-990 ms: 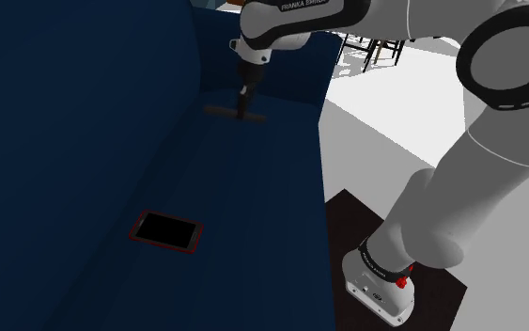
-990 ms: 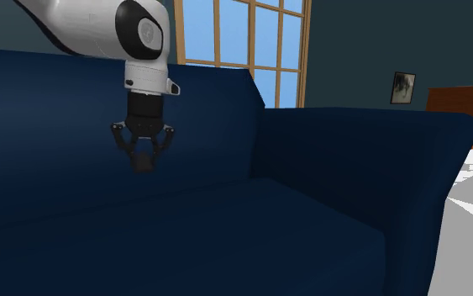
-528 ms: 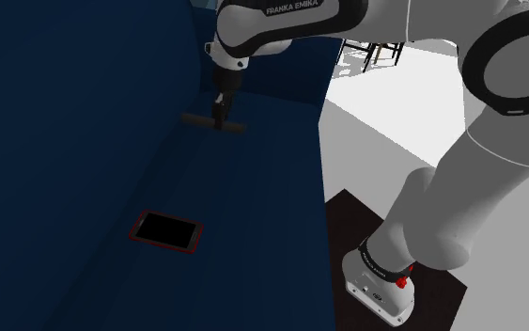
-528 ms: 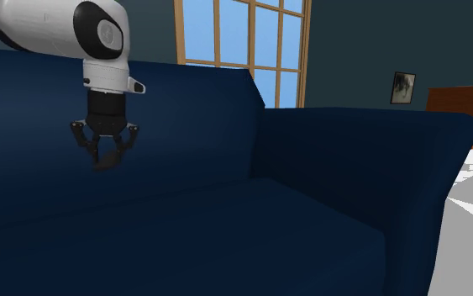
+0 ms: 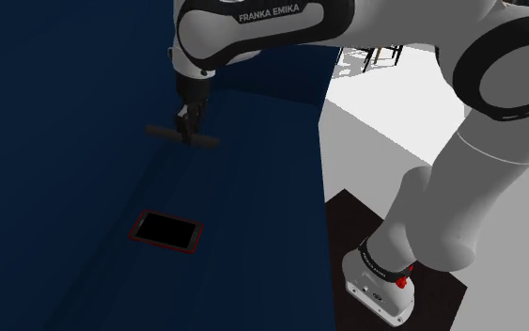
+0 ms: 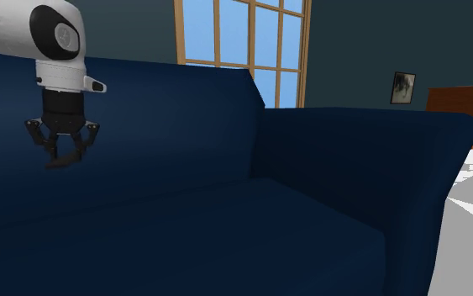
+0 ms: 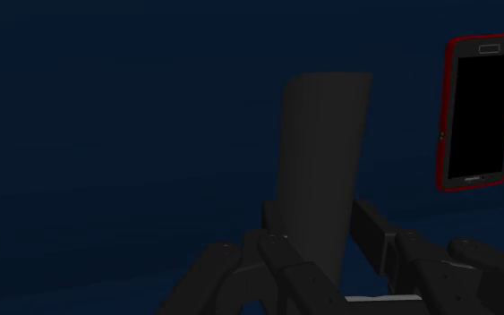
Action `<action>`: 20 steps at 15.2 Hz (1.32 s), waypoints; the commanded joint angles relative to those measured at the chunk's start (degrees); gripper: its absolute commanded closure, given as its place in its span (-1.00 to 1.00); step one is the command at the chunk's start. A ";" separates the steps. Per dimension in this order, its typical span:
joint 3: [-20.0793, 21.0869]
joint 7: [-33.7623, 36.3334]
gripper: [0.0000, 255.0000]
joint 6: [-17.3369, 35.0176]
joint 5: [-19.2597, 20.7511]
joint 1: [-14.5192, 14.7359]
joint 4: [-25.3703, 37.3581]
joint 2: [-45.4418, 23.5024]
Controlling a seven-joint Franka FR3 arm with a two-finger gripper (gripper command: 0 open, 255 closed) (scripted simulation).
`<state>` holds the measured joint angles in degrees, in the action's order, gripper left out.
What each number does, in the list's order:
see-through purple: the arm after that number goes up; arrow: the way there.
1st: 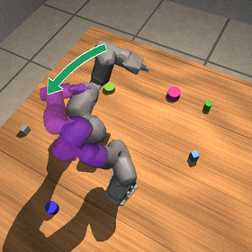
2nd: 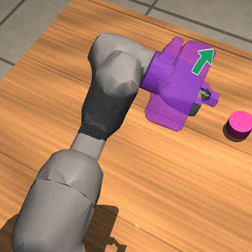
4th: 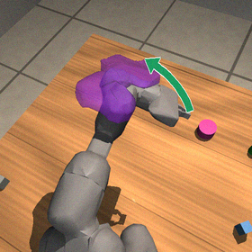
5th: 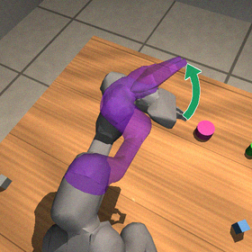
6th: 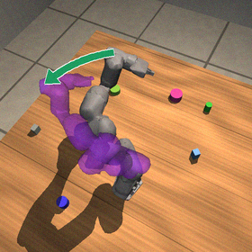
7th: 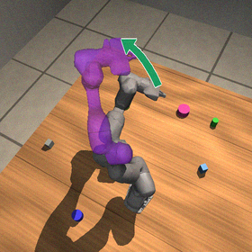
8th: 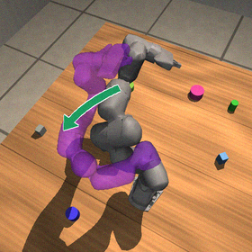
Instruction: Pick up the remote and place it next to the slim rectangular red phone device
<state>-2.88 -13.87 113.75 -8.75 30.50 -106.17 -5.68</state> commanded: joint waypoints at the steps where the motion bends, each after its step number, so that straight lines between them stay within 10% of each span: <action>1: 1.06 2.63 1.00 -0.47 0.20 1.31 2.11 -1.28; 6: 3.30 8.48 1.00 -1.42 0.88 4.52 8.12 -5.59; 20: 3.30 7.12 1.00 8.40 0.18 4.75 1.06 -8.42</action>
<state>0.38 -6.66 121.43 -8.51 35.23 -104.65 -13.89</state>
